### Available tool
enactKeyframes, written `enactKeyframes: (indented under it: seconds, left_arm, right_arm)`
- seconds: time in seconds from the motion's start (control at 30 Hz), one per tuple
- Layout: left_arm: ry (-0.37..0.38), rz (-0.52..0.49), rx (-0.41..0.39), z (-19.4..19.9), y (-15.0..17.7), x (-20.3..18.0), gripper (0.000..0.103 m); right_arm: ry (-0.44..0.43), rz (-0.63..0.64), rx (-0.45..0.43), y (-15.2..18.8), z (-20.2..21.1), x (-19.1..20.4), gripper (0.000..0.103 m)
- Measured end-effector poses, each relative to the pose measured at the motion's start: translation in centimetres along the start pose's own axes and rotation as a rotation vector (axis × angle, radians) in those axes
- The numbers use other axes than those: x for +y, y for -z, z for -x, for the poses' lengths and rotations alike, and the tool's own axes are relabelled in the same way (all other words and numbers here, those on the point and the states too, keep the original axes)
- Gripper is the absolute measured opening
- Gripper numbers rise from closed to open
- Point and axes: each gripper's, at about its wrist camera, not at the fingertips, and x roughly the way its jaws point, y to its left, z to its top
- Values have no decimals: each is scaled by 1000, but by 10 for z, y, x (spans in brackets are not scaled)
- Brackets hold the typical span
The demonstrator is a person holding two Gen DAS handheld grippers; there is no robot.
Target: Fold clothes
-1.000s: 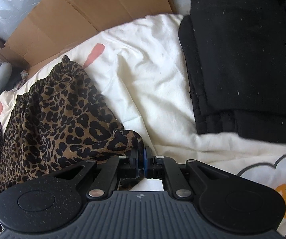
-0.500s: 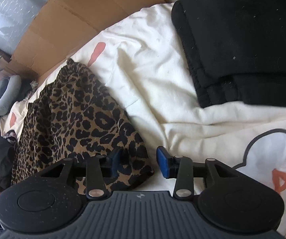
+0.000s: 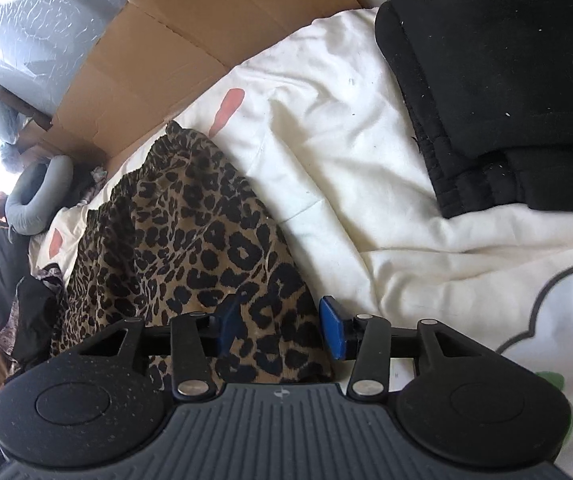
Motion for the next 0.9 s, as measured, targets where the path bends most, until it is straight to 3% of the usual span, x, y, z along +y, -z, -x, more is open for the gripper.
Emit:
enactKeyframes:
  seconds: [0.17, 0.2, 0.3, 0.43, 0.77, 0.8, 0.83, 0.9]
  left_arm:
    - [5, -1, 0, -1, 2, 3, 3]
    - [5, -1, 0, -1, 2, 3, 3]
    - [4, 1, 0, -1, 3, 3, 3]
    - [3, 1, 0, 0, 2, 3, 3]
    - [-4, -8, 5, 3, 4, -1, 3]
    - [-4, -12, 5, 4, 4, -1, 3]
    - [-4, -16, 5, 6, 4, -3, 3]
    - [1, -28, 7, 8, 5, -7, 3]
  right_arm:
    - [-20, -35, 32, -8, -11, -10, 48]
    - [-25, -45, 44, -8, -13, -12, 45]
    - [-7, -59, 94, -5, -11, -15, 24]
    - [-15, -97, 148, 12, -10, -22, 17]
    - [-96, -331, 111, 31, -11, -47, 17]
    - [-91, -334, 107, 31, -11, -46, 16]
    - [-85, -335, 103, 30, -10, -45, 6]
    - [-68, -321, 91, 28, -6, -40, 3]
